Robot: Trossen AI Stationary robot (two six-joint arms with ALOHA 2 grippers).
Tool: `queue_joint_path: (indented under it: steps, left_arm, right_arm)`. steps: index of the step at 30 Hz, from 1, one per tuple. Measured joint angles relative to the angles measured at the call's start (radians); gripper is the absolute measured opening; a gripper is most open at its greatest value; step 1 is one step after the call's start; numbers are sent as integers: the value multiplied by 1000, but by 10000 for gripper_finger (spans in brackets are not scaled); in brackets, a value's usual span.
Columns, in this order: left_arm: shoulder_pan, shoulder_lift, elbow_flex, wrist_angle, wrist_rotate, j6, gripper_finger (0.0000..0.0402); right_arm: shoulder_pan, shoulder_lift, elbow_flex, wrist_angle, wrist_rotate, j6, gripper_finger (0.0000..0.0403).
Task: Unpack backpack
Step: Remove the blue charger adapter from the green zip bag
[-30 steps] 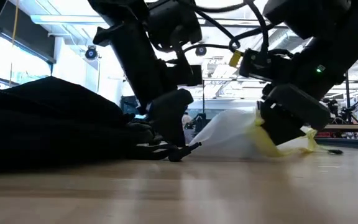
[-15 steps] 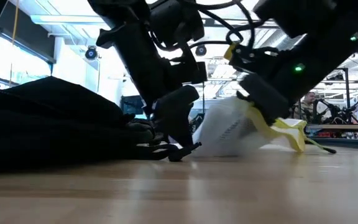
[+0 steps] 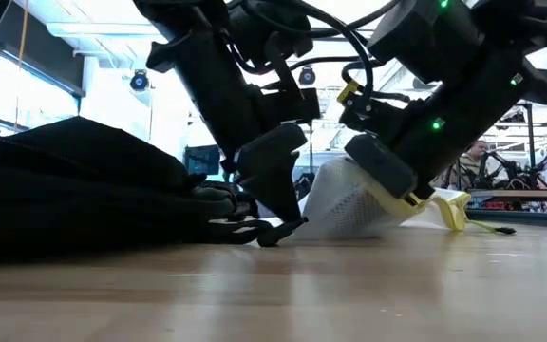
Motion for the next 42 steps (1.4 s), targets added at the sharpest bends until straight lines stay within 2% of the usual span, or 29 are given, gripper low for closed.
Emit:
queue_joint_path:
  steps: [6,13,17,22,25,29,32,34,39,42]
  left_arm:
    - [-10,0,1,-43,0,-1,145]
    - [-15,-1,3,-79,-4,-6,145]
    - [-17,-1,3,-85,-6,-5,145]
    - [-15,-4,3,-107,76,-2,145]
    - [-29,-5,4,-136,112,-10,145]
    - [-63,-6,5,-154,150,-10,145]
    - [-102,-6,4,-155,176,-26,145]
    - [-132,-6,4,-155,200,-24,145]
    - [-200,-5,3,-157,219,78,145]
    - [-221,-4,3,-157,190,122,145]
  right_arm:
    - [0,-6,1,-52,-47,-12,169]
    - [33,-92,-2,-194,-120,-14,168]
    - [75,-203,-6,-325,-226,14,168]
    - [167,-332,-6,-422,-289,38,168]
    - [227,-410,-5,-371,-275,-38,168]
    - [259,-483,-4,-261,-91,-142,168]
    - [196,-504,-2,-242,35,-192,168]
    - [116,-504,-2,-250,61,-197,168]
    - [-145,-460,-3,-252,54,-265,168]
    - [-303,-419,-3,-200,12,-298,168]
